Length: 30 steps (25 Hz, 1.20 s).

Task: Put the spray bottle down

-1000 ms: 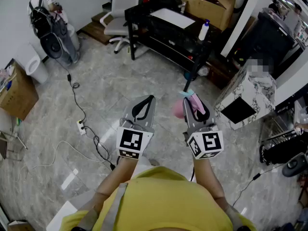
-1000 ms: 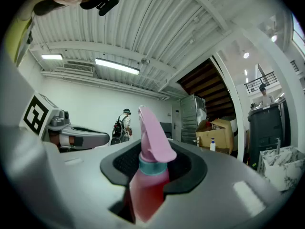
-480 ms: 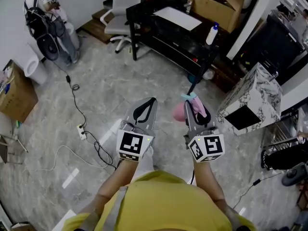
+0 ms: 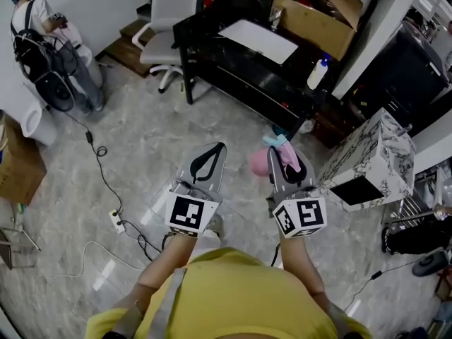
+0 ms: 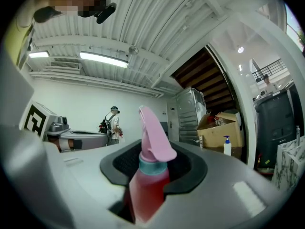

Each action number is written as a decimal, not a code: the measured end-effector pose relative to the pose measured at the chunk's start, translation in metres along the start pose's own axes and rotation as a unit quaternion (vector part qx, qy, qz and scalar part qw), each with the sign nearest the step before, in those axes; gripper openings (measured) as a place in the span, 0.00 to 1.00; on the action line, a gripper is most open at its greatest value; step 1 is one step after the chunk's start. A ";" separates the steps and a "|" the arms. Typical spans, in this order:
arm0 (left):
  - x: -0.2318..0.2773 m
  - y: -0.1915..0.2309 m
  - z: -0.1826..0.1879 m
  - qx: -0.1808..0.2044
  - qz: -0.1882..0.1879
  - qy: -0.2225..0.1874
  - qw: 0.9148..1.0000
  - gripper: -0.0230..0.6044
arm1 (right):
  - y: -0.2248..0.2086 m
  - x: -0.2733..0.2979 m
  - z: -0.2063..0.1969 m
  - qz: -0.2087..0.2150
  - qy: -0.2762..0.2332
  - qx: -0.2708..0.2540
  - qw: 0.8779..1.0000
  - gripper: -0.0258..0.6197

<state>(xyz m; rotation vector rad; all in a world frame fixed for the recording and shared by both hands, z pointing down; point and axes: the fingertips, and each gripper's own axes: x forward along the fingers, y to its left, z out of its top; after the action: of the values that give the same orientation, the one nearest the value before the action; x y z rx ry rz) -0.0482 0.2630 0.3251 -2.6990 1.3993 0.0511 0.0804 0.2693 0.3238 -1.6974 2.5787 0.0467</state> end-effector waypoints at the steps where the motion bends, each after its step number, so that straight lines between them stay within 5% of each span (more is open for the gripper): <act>1: 0.010 0.008 -0.002 0.003 -0.005 0.002 1.000 0.04 | -0.003 0.011 -0.001 -0.003 -0.001 0.002 1.000 0.24; 19: 0.083 0.070 -0.038 -0.031 -0.027 0.010 0.999 0.04 | -0.026 0.106 -0.016 -0.013 0.013 -0.005 1.000 0.24; 30: 0.188 0.122 -0.037 -0.015 -0.008 -0.003 1.000 0.04 | -0.093 0.224 -0.015 0.015 -0.006 -0.006 1.000 0.24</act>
<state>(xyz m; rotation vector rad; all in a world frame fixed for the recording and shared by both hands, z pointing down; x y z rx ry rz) -0.0399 0.0370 0.3384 -2.7314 1.3854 0.0806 0.0768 0.0263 0.3257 -1.6570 2.6001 0.0731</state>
